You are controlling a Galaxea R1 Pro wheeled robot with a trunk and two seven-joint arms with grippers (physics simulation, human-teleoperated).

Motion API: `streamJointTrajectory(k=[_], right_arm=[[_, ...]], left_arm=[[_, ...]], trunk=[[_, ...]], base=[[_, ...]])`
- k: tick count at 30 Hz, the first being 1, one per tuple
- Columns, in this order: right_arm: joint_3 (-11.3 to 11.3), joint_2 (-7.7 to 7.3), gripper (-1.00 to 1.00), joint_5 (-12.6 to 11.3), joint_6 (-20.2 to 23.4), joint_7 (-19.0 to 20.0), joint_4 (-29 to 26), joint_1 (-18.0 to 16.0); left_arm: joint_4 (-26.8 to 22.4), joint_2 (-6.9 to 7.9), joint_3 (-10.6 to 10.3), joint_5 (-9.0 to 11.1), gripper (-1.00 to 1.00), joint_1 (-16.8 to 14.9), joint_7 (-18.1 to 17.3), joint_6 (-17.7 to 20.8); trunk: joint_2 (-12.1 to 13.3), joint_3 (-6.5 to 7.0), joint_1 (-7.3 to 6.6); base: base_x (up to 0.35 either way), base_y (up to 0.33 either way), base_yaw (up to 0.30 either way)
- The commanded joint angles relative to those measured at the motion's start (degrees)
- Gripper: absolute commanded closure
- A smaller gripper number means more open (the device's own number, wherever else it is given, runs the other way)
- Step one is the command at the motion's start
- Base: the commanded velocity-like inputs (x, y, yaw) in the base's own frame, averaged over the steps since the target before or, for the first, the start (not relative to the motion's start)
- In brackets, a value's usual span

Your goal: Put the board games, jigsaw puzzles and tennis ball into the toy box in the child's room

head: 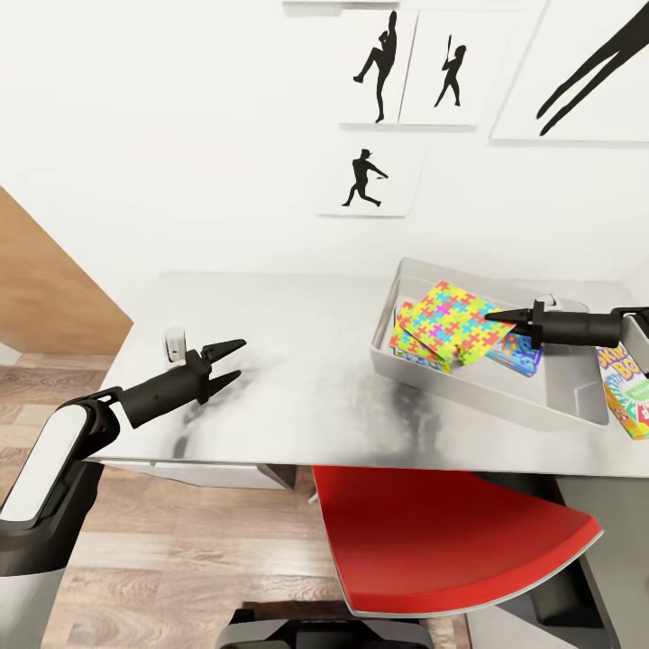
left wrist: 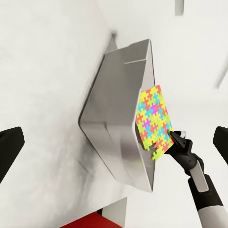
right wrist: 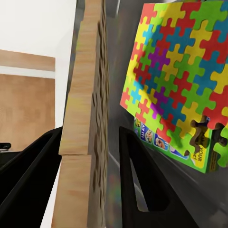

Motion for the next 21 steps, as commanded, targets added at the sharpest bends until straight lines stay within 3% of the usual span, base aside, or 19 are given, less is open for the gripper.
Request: streamJointTrajectory(k=[1, 7, 8, 21], right_arm=[[0.3, -0.03, 1.00, -0.1, 0.2, 0.2, 0.0, -0.1], [0.3, 0.07, 1.00, -0.2, 0.2, 0.2, 0.0, -0.2], [0.3, 0.10, -1.00, -0.2, 0.2, 0.2, 0.0, -0.3], [0.3, 0.01, -1.00, -0.2, 0.2, 0.1, -0.1, -1.5]], left_arm=[[0.0, 0.02, 0.0, 0.6, -1.00, -0.1, 0.5, 0.0], [0.0, 0.01, 0.0, 0.6, -1.00, -0.1, 0.5, 0.0], [0.0, 0.00, 0.0, 0.6, -1.00, 0.0, 0.5, 0.0], [0.0, -0.04, 0.0, 0.6, -1.00, -0.1, 0.5, 0.0]], trunk=[[-0.1, -0.09, 0.03], [-0.1, -0.09, 0.03], [-0.1, -0.09, 0.03], [-0.1, -0.10, 0.03]], base=[[0.000, 0.000, 0.000], [0.000, 0.000, 0.000], [0.000, 0.000, 0.000], [0.000, 0.000, 0.000]])
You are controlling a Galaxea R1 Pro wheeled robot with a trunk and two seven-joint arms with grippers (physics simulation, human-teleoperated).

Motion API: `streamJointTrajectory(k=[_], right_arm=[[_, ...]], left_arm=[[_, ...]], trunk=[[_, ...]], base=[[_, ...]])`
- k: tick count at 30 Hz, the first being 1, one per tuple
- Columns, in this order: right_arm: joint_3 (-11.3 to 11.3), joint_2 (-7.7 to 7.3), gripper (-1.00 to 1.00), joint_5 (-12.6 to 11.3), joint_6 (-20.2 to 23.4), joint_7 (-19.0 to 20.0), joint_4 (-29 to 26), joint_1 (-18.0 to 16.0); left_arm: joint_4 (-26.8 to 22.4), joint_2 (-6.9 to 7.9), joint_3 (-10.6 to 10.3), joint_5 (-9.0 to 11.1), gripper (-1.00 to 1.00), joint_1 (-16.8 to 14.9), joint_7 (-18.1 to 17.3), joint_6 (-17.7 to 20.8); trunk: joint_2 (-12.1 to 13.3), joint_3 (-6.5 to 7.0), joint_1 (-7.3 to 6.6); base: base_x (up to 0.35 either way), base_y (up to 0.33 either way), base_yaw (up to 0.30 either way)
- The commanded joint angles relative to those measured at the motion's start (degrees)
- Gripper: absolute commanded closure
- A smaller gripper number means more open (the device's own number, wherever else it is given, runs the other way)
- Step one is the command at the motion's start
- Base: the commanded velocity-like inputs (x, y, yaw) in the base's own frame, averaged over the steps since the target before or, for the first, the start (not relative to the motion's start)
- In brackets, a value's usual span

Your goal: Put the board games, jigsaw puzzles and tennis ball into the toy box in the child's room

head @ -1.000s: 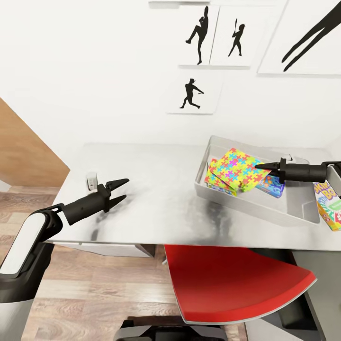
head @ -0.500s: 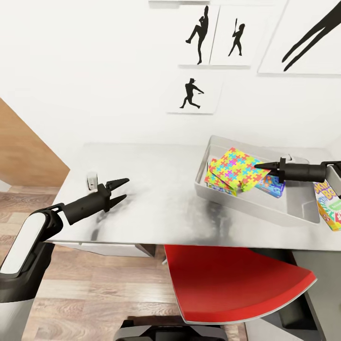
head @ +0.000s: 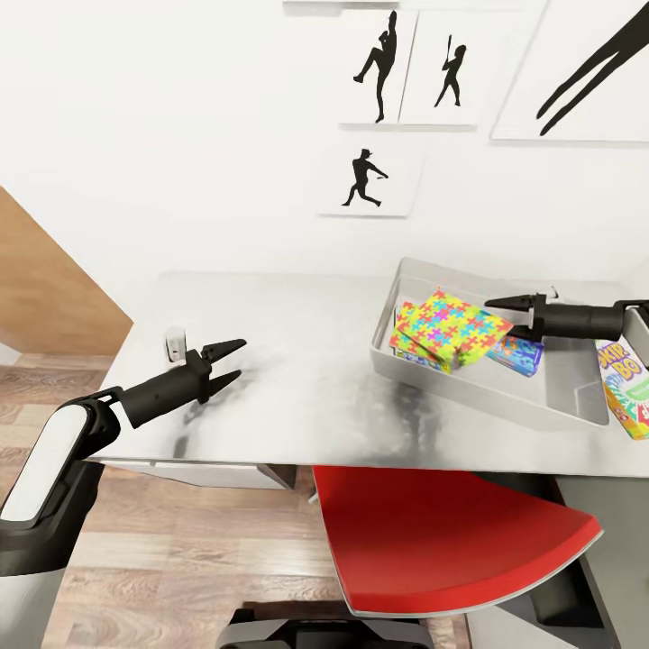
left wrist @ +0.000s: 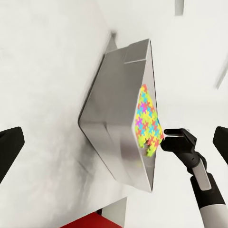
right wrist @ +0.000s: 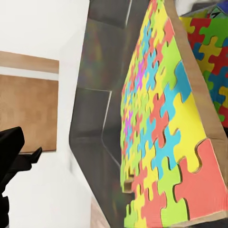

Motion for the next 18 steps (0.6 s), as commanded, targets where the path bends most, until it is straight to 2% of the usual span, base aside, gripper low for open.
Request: streamJointTrajectory(k=[1, 18], right_arm=[[0.3, -0.08, -1.00, -0.1, 0.3, 0.2, 0.0, -0.2], [0.2, -0.65, -1.00, -0.1, 0.3, -0.1, -0.9, -3.2]], left_arm=[[0.0, 0.04, 0.0, 0.6, -1.00, 0.0, 0.5, 0.0], [0.0, -0.25, 0.0, 0.6, -1.00, -0.1, 0.6, 0.0]], trunk=[[-0.1, -0.09, 0.03], [-0.1, -0.09, 0.03]], base=[[0.000, 0.000, 0.000], [0.000, 0.000, 0.000]])
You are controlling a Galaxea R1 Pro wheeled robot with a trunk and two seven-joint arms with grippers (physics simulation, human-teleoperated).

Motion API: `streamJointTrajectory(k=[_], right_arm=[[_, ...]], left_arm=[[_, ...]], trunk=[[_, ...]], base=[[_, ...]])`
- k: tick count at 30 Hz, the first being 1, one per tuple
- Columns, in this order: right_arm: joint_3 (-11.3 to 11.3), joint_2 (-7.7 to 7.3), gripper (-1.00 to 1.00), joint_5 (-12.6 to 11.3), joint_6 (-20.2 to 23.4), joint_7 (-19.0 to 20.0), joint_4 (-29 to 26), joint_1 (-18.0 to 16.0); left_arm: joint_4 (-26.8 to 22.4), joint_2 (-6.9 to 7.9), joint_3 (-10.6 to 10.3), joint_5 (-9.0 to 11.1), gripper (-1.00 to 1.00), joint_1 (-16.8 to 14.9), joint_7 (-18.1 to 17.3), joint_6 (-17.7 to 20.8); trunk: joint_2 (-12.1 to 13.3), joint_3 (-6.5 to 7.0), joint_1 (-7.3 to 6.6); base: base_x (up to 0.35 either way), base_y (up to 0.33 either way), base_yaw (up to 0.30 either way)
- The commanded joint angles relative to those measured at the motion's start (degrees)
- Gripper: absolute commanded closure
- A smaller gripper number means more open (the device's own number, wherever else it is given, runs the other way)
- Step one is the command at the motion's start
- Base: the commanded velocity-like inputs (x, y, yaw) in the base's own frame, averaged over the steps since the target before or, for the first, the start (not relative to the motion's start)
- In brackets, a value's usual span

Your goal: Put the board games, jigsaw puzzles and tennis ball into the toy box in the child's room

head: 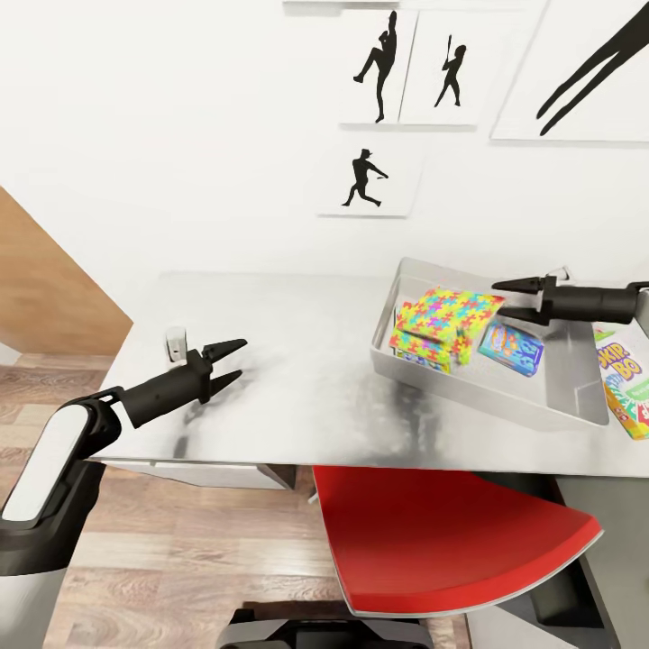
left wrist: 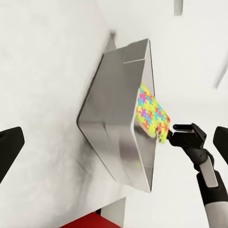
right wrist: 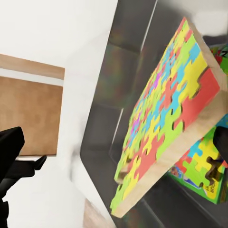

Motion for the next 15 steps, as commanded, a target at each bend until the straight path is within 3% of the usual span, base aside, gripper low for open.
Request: streamJointTrajectory(k=[1, 15], right_arm=[[0.3, -0.18, -1.00, -0.1, 0.2, 0.1, -0.3, -0.2], [0.2, -2.19, -1.00, 0.0, 0.2, -0.4, -4.0, -0.3]], left_arm=[[0.0, -0.03, 0.0, 0.6, -1.00, 0.0, 0.6, 0.0], [0.0, -0.29, 0.0, 0.6, -1.00, 0.0, 0.6, 0.0]], trunk=[[-0.1, -0.09, 0.03], [-0.1, -0.09, 0.03]], base=[[0.000, 0.000, 0.000], [0.000, 0.000, 0.000]])
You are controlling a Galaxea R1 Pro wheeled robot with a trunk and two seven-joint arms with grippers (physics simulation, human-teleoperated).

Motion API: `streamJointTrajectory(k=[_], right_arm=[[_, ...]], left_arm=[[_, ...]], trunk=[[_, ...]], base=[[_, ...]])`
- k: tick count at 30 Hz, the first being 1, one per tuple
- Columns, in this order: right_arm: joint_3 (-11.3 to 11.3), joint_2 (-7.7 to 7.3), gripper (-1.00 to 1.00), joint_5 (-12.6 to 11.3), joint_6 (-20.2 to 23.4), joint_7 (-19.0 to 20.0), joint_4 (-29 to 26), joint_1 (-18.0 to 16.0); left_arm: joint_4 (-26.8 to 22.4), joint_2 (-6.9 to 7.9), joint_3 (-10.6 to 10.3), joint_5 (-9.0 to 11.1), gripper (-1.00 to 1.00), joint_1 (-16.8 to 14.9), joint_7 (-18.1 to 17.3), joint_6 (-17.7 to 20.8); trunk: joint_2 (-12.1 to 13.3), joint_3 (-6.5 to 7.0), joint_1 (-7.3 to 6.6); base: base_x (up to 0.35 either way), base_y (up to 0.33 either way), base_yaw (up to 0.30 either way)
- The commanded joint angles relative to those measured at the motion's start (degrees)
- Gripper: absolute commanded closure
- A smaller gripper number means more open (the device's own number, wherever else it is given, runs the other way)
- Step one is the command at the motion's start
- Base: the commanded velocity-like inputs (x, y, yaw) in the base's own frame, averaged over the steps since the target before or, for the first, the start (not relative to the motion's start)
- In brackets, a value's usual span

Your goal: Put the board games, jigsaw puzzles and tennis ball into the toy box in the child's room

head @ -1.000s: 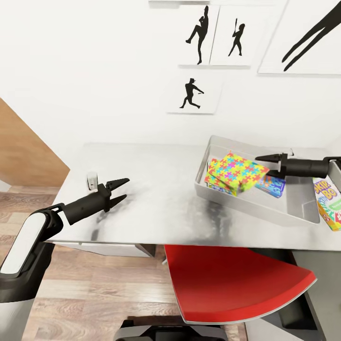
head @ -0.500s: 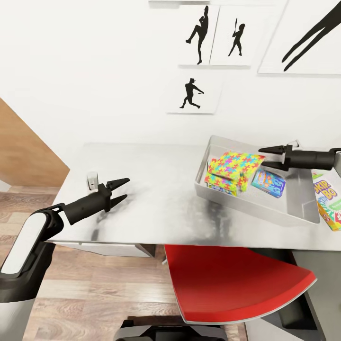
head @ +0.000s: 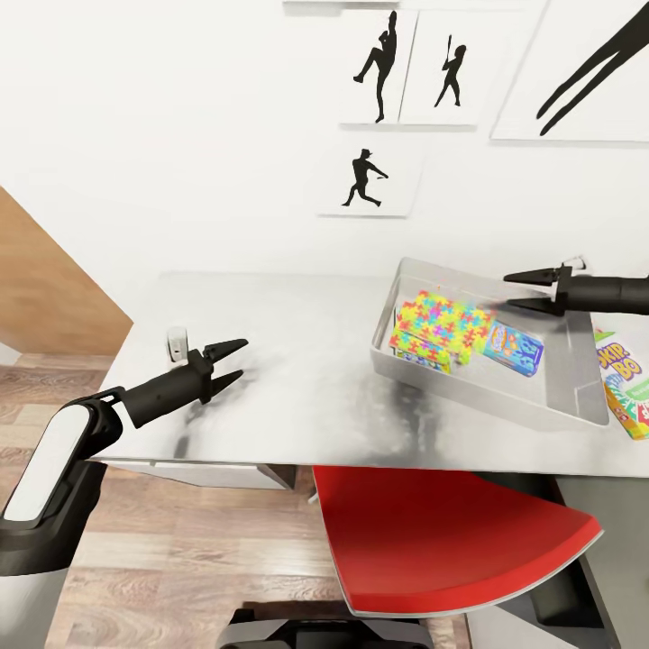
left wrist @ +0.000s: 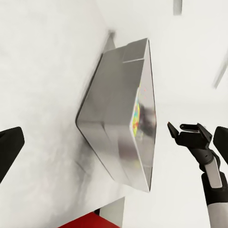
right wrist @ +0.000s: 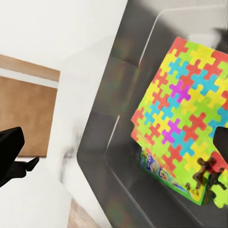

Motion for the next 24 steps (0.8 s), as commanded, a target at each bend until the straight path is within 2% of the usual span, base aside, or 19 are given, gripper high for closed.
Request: streamJointTrajectory(k=[1, 10, 24], right_arm=[[0.3, -0.29, -1.00, -0.1, 0.2, 0.2, -0.1, -0.1], [0.3, -1.44, -1.00, -0.2, 0.2, 0.3, -0.5, -0.1], [0.3, -1.68, -1.00, -0.1, 0.2, 0.4, -1.3, 0.4]], left_arm=[[0.0, 0.01, 0.0, 0.6, -1.00, -0.1, 0.5, 0.0], [0.0, -0.10, 0.0, 0.6, -1.00, -0.1, 0.5, 0.0], [0.0, -0.15, 0.0, 0.6, -1.00, -0.1, 0.5, 0.0]], trunk=[[-0.1, -0.09, 0.03], [-0.1, -0.09, 0.03], [-0.1, -0.09, 0.03]], base=[[0.000, 0.000, 0.000], [0.000, 0.000, 0.000], [0.000, 0.000, -0.012]])
